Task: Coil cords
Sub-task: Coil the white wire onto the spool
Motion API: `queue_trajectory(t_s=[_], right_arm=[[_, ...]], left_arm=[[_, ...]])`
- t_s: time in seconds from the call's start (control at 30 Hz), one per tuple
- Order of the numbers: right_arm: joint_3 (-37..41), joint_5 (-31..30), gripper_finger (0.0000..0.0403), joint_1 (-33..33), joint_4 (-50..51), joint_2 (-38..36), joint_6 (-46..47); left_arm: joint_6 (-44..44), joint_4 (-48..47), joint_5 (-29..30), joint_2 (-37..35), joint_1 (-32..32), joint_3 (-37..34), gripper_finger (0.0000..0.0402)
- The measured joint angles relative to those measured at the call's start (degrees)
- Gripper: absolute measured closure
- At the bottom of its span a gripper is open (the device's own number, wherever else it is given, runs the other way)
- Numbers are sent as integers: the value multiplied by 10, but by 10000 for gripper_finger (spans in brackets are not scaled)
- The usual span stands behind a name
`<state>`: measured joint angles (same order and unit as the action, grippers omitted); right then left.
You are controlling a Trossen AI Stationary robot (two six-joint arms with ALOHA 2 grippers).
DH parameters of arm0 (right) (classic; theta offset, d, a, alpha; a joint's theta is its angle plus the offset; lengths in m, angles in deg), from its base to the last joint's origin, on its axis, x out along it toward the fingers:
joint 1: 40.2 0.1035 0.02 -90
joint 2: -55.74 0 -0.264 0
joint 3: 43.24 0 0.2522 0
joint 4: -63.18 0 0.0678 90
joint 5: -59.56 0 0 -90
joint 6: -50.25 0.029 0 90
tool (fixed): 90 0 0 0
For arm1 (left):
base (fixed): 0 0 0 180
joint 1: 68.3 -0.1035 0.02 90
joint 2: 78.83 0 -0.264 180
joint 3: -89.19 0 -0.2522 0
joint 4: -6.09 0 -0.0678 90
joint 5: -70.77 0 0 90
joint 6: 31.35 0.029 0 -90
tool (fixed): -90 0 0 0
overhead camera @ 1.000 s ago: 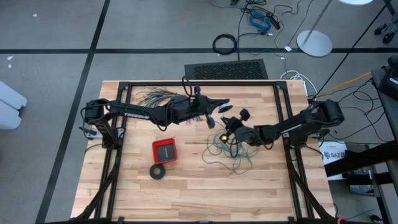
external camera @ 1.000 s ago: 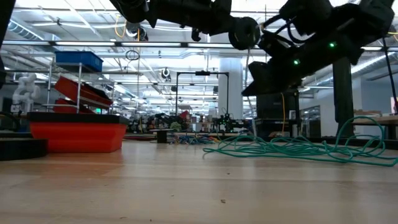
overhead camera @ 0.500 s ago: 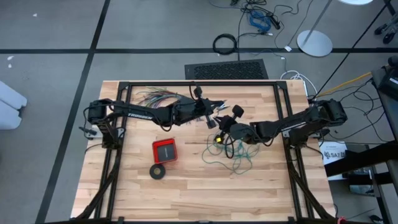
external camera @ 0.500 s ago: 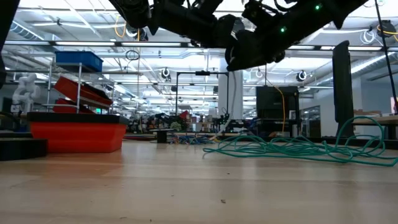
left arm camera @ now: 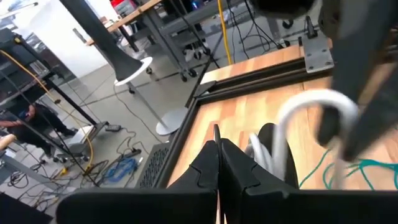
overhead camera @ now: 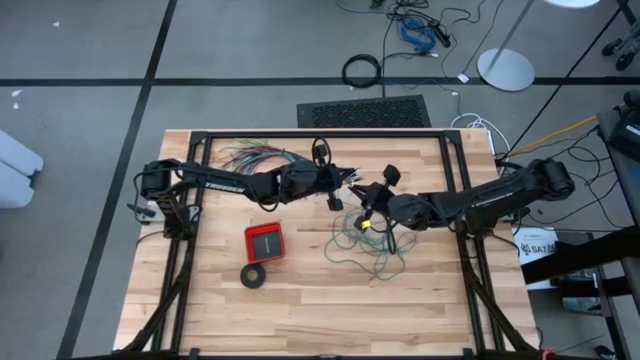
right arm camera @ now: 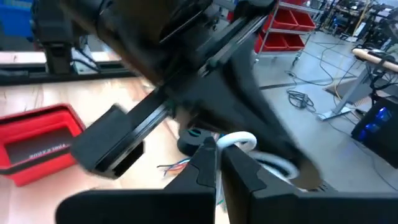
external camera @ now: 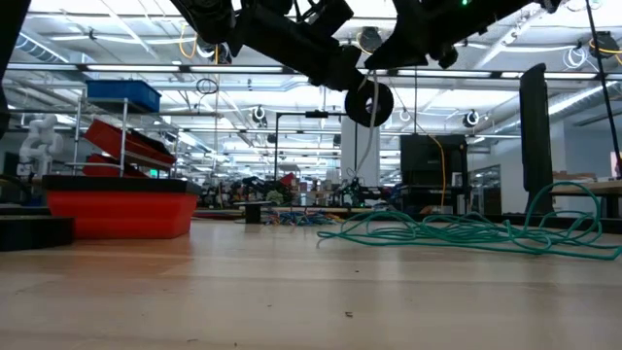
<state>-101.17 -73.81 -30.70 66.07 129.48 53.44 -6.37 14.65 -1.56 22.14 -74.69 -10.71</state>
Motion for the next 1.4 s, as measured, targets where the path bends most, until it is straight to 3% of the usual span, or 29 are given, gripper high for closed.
queue_trajectory(t_s=[0.2,0.53,0.73,0.93,1.17,1.4], right_arm=[[0,-3,402,0,54,-32,7],[0,-17,402,-14,267,-57,107],[0,-37,402,-18,270,-45,85],[19,-49,402,-20,241,-45,80],[53,-72,401,-13,142,-46,41],[57,-82,386,-5,150,-45,34]], left_arm=[[11,-24,-4,0,10,0,401],[-3,-6,-18,0,15,0,401],[-55,41,-71,0,15,0,401],[-98,69,-82,1,11,-1,401],[-140,127,-83,2,7,-2,401],[-140,129,-79,2,4,-2,401]])
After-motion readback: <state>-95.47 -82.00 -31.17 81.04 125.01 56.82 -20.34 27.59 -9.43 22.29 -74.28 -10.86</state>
